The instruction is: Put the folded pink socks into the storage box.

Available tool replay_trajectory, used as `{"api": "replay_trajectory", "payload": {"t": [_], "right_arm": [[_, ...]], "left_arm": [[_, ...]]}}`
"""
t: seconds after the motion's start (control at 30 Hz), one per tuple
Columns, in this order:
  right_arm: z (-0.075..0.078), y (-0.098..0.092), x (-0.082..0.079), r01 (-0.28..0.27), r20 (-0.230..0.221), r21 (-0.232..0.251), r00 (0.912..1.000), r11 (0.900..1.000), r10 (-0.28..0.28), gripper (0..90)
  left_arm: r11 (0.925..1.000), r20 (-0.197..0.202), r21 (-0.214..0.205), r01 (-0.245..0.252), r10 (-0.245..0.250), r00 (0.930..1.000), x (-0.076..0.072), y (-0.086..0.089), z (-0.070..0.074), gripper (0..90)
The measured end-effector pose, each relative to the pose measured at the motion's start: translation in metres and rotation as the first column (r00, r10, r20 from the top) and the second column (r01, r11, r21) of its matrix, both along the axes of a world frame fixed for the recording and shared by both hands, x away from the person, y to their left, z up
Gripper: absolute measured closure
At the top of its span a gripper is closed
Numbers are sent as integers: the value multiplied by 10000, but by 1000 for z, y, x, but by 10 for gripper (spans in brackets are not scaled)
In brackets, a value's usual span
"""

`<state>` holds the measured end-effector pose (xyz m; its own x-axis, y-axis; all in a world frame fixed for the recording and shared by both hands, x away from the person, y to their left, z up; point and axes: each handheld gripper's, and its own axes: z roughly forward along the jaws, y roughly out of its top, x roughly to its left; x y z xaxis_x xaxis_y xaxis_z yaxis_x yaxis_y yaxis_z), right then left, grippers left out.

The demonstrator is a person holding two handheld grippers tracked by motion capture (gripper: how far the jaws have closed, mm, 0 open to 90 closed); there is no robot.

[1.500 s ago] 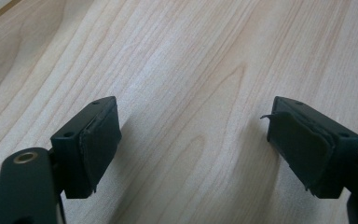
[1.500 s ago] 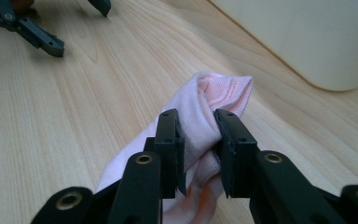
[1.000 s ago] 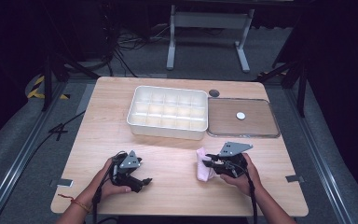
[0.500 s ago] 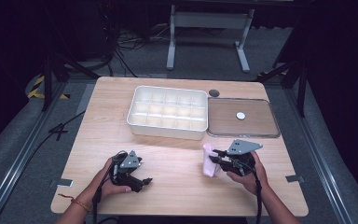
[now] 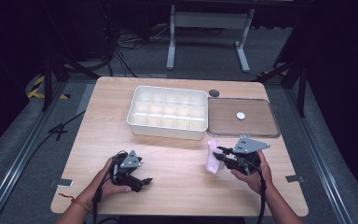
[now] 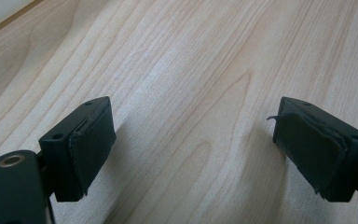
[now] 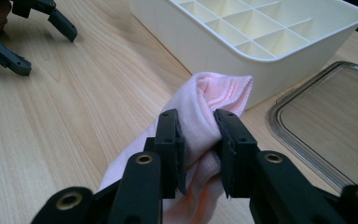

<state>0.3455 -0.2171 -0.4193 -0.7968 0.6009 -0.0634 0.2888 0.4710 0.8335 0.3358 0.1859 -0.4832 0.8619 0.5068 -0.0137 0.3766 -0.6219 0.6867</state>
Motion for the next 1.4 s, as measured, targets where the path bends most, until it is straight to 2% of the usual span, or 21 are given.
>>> {"api": "replay_trajectory", "payload": {"t": [1.0,1.17,1.23,1.4], "right_arm": [[12,-8,-3,198,342,282,9992,9994,-207,722],[22,-10,-3,183,694,433,9974,9989,-213,722],[31,-13,0,292,812,723,9961,9970,-351,722],[41,-10,10,414,1038,678,9934,9968,-483,722]], "left_arm": [[10000,11,3,-2,2,10000,0,0,0,128],[10000,21,40,17,-17,10000,0,0,0,128],[10000,11,34,-8,8,10000,0,0,0,128],[10000,10,31,-13,13,10000,0,0,0,128]]}}
